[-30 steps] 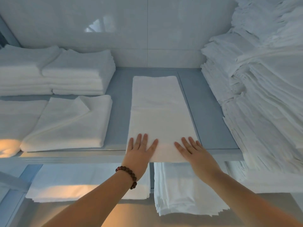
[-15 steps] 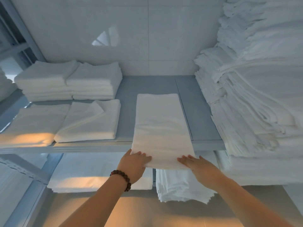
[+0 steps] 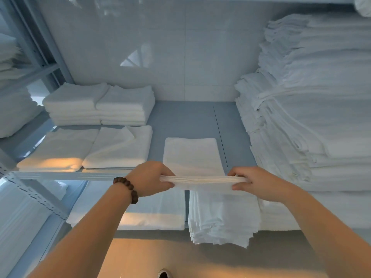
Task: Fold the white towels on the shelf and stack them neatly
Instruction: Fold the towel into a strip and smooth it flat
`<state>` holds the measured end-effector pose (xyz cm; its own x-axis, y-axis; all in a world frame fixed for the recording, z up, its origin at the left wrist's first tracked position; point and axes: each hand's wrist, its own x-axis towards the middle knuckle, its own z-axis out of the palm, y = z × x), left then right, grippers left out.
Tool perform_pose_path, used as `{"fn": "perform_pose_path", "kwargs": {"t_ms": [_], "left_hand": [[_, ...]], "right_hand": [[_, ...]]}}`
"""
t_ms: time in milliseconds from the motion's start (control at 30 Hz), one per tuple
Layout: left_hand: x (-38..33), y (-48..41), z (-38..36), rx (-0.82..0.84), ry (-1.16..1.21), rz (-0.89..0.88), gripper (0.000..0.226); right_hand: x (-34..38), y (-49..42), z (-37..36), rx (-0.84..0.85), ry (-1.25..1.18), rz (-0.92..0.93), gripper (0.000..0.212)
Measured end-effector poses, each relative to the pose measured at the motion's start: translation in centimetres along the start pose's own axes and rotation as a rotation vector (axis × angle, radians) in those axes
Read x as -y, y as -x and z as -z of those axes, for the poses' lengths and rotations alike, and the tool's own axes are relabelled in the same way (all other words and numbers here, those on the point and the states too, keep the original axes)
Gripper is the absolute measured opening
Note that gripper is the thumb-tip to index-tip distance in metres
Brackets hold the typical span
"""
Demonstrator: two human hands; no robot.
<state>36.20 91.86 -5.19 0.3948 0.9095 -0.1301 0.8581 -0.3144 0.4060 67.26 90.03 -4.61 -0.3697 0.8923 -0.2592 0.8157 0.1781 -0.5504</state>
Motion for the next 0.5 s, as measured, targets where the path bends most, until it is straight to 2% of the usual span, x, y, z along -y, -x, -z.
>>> {"fn": "perform_pose_path", "kwargs": {"t_ms": [133, 433, 500], "left_hand": [[0.3, -1.1, 2.2, -0.023, 0.103, -0.018, 0.004], [3.8, -7.7, 3.5, -0.109, 0.198, -0.020, 0.005], [5.2, -9.9, 3.3, -0.135, 0.193, -0.012, 0.013]], "right_hand": [[0.8, -0.8, 2.5, -0.081, -0.057, 0.045, 0.009], [-0.6, -7.8, 4.1, -0.241, -0.153, 0.024, 0.009], [-1.2, -10.1, 4.0, -0.268, -0.152, 0.003, 0.013]]}}
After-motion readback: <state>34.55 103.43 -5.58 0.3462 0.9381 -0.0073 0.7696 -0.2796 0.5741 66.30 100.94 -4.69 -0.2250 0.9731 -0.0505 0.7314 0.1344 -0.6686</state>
